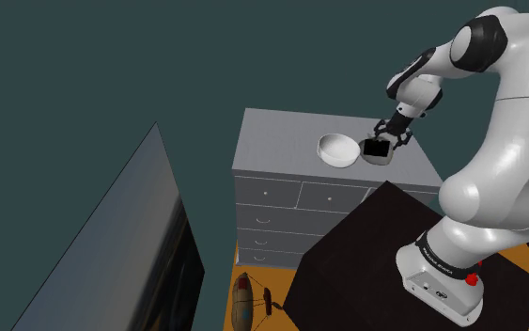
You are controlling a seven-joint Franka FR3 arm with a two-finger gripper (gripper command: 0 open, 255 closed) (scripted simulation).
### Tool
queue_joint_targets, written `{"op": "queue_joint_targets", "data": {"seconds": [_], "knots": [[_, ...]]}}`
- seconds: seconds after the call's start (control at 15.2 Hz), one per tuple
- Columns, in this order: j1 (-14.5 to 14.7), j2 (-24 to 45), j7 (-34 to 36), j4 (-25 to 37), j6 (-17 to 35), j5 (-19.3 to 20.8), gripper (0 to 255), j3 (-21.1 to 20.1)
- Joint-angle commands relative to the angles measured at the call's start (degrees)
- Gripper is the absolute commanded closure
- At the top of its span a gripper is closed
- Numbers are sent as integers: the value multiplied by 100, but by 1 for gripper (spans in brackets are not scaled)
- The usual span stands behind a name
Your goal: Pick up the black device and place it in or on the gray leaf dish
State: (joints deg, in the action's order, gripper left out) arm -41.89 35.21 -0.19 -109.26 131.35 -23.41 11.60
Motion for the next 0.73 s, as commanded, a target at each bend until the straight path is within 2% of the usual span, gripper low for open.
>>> {"op": "queue_joint_targets", "data": {"seconds": [0.0,0.13,0.66], "knots": [[-8,-147,55,69,-244,96,0,72],[-10,-338,116,146,-508,196,0,141],[-10,-338,116,146,-507,196,0,140]]}}
